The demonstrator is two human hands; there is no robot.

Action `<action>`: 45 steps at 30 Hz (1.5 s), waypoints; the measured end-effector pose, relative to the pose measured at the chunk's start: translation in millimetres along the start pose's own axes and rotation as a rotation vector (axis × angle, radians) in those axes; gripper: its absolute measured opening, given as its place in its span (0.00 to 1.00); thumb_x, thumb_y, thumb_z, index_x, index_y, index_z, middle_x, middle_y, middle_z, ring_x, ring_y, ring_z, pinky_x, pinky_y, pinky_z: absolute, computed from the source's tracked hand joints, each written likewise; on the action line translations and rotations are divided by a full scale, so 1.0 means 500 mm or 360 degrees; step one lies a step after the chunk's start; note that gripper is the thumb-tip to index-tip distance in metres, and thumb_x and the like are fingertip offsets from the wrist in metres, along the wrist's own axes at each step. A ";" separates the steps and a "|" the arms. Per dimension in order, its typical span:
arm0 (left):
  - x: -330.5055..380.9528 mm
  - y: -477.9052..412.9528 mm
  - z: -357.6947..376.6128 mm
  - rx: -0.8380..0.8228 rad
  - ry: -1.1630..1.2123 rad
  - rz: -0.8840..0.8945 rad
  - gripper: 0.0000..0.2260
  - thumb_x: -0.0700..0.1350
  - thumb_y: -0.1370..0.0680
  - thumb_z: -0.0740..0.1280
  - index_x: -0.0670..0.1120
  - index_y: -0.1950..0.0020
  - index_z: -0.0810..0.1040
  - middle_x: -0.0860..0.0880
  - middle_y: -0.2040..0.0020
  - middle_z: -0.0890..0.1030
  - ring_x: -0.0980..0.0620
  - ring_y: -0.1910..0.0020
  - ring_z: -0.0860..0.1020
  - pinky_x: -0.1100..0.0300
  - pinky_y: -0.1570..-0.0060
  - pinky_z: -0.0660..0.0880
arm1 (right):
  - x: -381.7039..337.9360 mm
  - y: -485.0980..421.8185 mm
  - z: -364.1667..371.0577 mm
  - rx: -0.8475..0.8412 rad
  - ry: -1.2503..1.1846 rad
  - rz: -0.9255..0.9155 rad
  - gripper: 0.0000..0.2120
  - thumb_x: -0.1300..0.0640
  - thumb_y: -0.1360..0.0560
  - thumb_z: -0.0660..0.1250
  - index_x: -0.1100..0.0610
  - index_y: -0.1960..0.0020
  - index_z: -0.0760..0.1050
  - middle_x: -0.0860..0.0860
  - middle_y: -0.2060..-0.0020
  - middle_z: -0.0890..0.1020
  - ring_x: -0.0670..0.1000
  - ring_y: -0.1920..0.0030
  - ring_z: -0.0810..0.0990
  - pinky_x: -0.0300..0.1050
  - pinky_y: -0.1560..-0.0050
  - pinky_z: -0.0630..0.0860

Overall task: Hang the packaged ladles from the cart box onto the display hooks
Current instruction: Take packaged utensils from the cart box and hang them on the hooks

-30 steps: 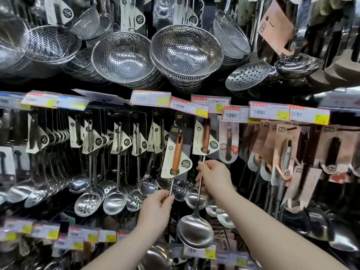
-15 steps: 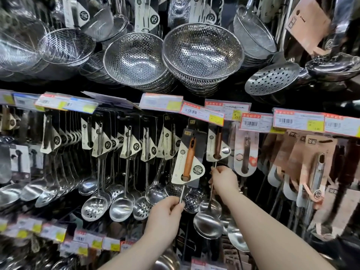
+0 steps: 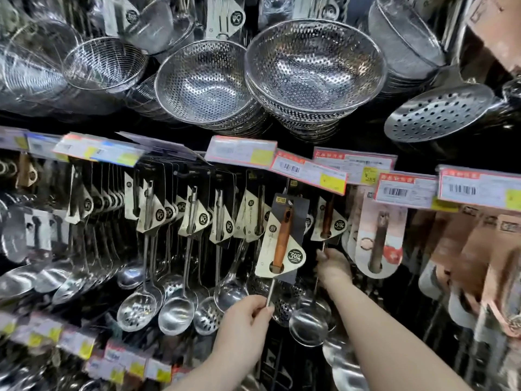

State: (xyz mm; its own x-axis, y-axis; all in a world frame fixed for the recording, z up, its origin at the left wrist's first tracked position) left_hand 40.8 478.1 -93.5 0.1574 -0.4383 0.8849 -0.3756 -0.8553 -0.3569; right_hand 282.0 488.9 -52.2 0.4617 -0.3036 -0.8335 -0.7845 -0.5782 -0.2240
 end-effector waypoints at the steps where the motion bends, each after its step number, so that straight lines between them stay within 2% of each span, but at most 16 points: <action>1: 0.000 -0.001 0.000 0.0004 -0.0009 0.0013 0.07 0.47 0.24 0.65 0.55 0.62 0.77 0.54 0.72 0.75 0.57 0.72 0.70 0.62 0.67 0.68 | 0.002 -0.001 0.001 -0.0021 0.0009 0.0008 0.13 0.55 0.21 0.57 0.62 0.53 0.75 0.61 0.58 0.78 0.55 0.59 0.74 0.44 0.58 0.65; 5: 0.004 0.004 0.001 -0.0036 -0.0005 0.0062 0.08 0.46 0.24 0.65 0.55 0.62 0.77 0.54 0.73 0.74 0.60 0.75 0.68 0.68 0.72 0.65 | 0.009 0.018 0.000 -0.0094 0.0222 0.0055 0.17 0.53 0.20 0.56 0.63 0.42 0.75 0.62 0.44 0.80 0.61 0.43 0.77 0.45 0.49 0.71; 8: 0.010 0.016 0.004 -0.0105 0.0061 0.0051 0.07 0.46 0.23 0.65 0.54 0.60 0.77 0.55 0.76 0.71 0.62 0.79 0.65 0.71 0.77 0.62 | 0.005 0.070 -0.015 -0.0028 0.0220 -0.0021 0.17 0.54 0.21 0.58 0.64 0.38 0.71 0.63 0.40 0.77 0.62 0.39 0.75 0.48 0.43 0.71; 11: 0.024 0.027 0.003 -0.0121 0.0083 0.0073 0.05 0.47 0.23 0.64 0.54 0.57 0.78 0.55 0.73 0.74 0.60 0.74 0.69 0.72 0.76 0.65 | -0.018 0.149 -0.045 0.0082 -0.0274 -0.0110 0.18 0.50 0.20 0.55 0.61 0.41 0.74 0.59 0.46 0.81 0.59 0.45 0.78 0.47 0.47 0.71; 13: 0.037 0.036 0.002 -0.0120 0.0111 0.0112 0.05 0.46 0.24 0.65 0.55 0.58 0.78 0.54 0.69 0.77 0.57 0.70 0.73 0.72 0.72 0.68 | -0.030 0.216 -0.036 -0.0208 -0.0941 0.0070 0.23 0.42 0.21 0.51 0.57 0.49 0.77 0.54 0.59 0.85 0.55 0.55 0.82 0.50 0.52 0.77; 15: 0.051 0.047 0.005 -0.0139 0.0127 0.0163 0.07 0.45 0.24 0.66 0.55 0.61 0.78 0.54 0.69 0.77 0.56 0.70 0.73 0.69 0.69 0.68 | -0.054 0.279 -0.031 -0.0489 -0.1252 0.0094 0.22 0.38 0.23 0.53 0.54 0.54 0.78 0.52 0.64 0.86 0.53 0.61 0.84 0.47 0.59 0.81; 18: 0.075 0.066 0.013 -0.0179 0.0125 0.0237 0.06 0.43 0.24 0.66 0.52 0.58 0.80 0.54 0.68 0.78 0.55 0.68 0.74 0.65 0.65 0.69 | -0.081 0.332 -0.050 -0.0460 -0.1210 -0.0080 0.11 0.51 0.25 0.65 0.59 0.51 0.76 0.57 0.61 0.83 0.50 0.65 0.84 0.43 0.65 0.81; 20: 0.093 0.077 0.018 -0.0204 0.0167 0.0270 0.07 0.42 0.24 0.65 0.53 0.58 0.81 0.56 0.68 0.79 0.58 0.67 0.74 0.71 0.66 0.68 | -0.087 0.345 -0.070 -0.0318 -0.1191 -0.0138 0.04 0.57 0.25 0.67 0.58 0.54 0.74 0.56 0.63 0.81 0.48 0.69 0.82 0.41 0.69 0.80; 22: 0.110 0.084 0.024 -0.0253 0.0260 0.0253 0.11 0.41 0.24 0.65 0.56 0.61 0.79 0.58 0.71 0.79 0.64 0.71 0.74 0.74 0.69 0.67 | -0.090 0.351 -0.090 -0.0222 -0.1167 -0.0159 0.06 0.57 0.26 0.67 0.60 0.55 0.73 0.55 0.64 0.81 0.47 0.69 0.81 0.41 0.69 0.79; 25: 0.135 0.087 0.029 -0.0302 0.0331 0.0255 0.12 0.42 0.24 0.65 0.57 0.63 0.78 0.58 0.74 0.78 0.65 0.75 0.72 0.75 0.72 0.67 | -0.099 0.353 -0.114 -0.0157 -0.1178 -0.0220 0.08 0.56 0.25 0.67 0.60 0.51 0.75 0.55 0.63 0.81 0.46 0.70 0.81 0.39 0.72 0.77; 29: 0.161 0.082 0.032 -0.0312 0.0376 0.0291 0.13 0.42 0.24 0.64 0.57 0.65 0.77 0.52 0.64 0.82 0.64 0.70 0.74 0.75 0.69 0.68 | -0.112 0.346 -0.132 -0.0122 -0.1218 -0.0271 0.04 0.55 0.25 0.66 0.56 0.53 0.76 0.52 0.66 0.82 0.44 0.71 0.80 0.36 0.73 0.75; 32: 0.170 0.074 0.039 -0.0339 0.0431 0.0274 0.12 0.41 0.23 0.64 0.53 0.64 0.78 0.46 0.63 0.81 0.58 0.69 0.73 0.73 0.72 0.67 | -0.119 0.333 -0.133 -0.0140 -0.1251 -0.0270 0.03 0.55 0.24 0.66 0.55 0.55 0.75 0.52 0.68 0.81 0.44 0.73 0.79 0.34 0.74 0.73; 35: 0.174 0.067 0.046 -0.0339 0.0454 0.0267 0.10 0.41 0.23 0.64 0.48 0.63 0.79 0.49 0.68 0.77 0.63 0.75 0.71 0.73 0.75 0.66 | -0.118 0.320 -0.132 -0.0150 -0.1276 -0.0231 0.04 0.55 0.25 0.66 0.56 0.56 0.74 0.52 0.69 0.80 0.44 0.75 0.78 0.35 0.76 0.73; 39: 0.176 0.066 0.057 -0.0319 0.0446 0.0316 0.08 0.41 0.24 0.65 0.47 0.61 0.80 0.49 0.67 0.78 0.61 0.72 0.71 0.73 0.73 0.66 | -0.103 0.308 -0.135 -0.0123 -0.1304 -0.0204 0.07 0.55 0.25 0.67 0.55 0.61 0.73 0.50 0.73 0.80 0.44 0.76 0.78 0.37 0.75 0.75; 43: 0.171 0.047 0.075 -0.0316 0.0462 0.0237 0.09 0.41 0.23 0.64 0.45 0.62 0.80 0.53 0.72 0.76 0.61 0.75 0.71 0.73 0.76 0.66 | -0.103 0.285 -0.131 -0.0145 -0.1313 -0.0189 0.04 0.56 0.25 0.66 0.55 0.58 0.76 0.51 0.71 0.80 0.43 0.76 0.77 0.36 0.75 0.74; 45: 0.166 0.028 0.081 -0.0299 0.0418 0.0181 0.10 0.41 0.24 0.65 0.48 0.65 0.78 0.54 0.73 0.77 0.62 0.76 0.72 0.71 0.75 0.67 | -0.105 0.265 -0.125 -0.0172 -0.1276 -0.0169 0.03 0.56 0.24 0.65 0.54 0.56 0.76 0.51 0.69 0.80 0.44 0.74 0.78 0.36 0.74 0.75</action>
State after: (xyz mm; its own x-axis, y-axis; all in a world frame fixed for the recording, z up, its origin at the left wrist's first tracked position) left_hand 85.5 418.4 -37.0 -0.1266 -0.4209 0.8982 -0.5427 -0.7286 -0.4179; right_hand 179.8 380.8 -6.7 0.0627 0.3673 -0.9280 -0.6900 -0.6558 -0.3062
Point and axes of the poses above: each hand's wrist, its own y-axis away from the middle knuckle, its own z-axis out of the palm, x = y × z, the point moved 7 cm from there along -y, towards the middle knuckle
